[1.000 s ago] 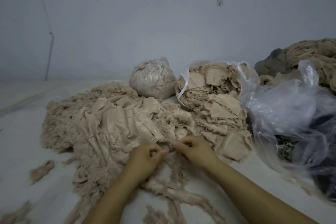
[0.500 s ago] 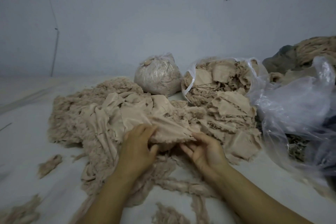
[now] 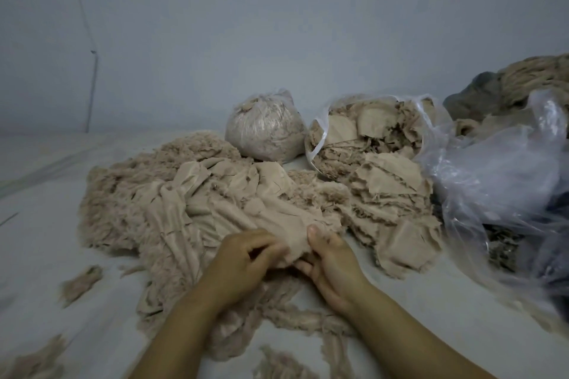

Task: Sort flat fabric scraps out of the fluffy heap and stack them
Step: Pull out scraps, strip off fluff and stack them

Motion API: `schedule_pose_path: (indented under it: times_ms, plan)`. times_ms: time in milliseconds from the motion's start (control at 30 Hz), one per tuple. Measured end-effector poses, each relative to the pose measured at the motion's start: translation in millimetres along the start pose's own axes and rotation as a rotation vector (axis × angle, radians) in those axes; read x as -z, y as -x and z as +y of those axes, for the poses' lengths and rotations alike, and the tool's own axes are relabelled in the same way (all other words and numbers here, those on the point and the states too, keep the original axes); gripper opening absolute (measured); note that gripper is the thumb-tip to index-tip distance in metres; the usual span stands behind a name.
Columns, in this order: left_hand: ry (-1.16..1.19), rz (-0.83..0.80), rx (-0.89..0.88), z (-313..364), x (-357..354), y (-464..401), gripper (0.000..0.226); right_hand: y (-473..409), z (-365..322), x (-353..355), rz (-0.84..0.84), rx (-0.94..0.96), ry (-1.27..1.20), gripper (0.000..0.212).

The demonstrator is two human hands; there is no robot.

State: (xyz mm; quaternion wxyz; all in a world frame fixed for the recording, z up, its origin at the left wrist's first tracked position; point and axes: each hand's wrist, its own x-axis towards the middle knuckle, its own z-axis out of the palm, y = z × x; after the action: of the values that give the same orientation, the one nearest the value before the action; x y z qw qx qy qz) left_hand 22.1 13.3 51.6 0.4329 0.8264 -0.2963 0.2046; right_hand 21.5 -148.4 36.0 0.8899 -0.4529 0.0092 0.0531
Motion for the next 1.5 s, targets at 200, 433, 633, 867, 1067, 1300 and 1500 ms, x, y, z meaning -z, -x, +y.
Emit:
schedule_pose_path:
  times_ms: [200,433,633,867,1067,1300,1500]
  plan:
    - [-0.336,-0.502,0.022,-4.8,-3.9,-37.1,0.039,15.2,8.6,4.0,0.014,0.109,0.329,0.014]
    - [-0.578,-0.454,0.256,-56.5,-14.6,-30.0,0.041,27.9,-10.0,17.8,0.16,0.27,0.289,0.014]
    - [0.176,0.009,0.227,-18.8,-27.0,-24.8,0.027,33.1,-29.4,52.2,0.006,0.105,0.202,0.034]
    - [0.288,-0.313,0.224,26.3,-58.5,-33.0,0.006,31.9,-33.3,50.5,0.022,0.11,0.002,0.015]
    - [0.541,-0.222,0.383,30.4,-73.8,-15.9,0.027,28.5,-23.3,51.2,0.198,0.162,0.143,0.016]
    - [0.583,-0.113,0.476,34.9,-79.0,-16.2,0.032,29.5,-18.6,47.1,0.227,0.318,0.37,0.024]
    - [0.628,0.169,0.625,24.7,-59.1,-21.5,0.023,30.1,-38.4,68.6,0.314,0.421,0.42,0.028]
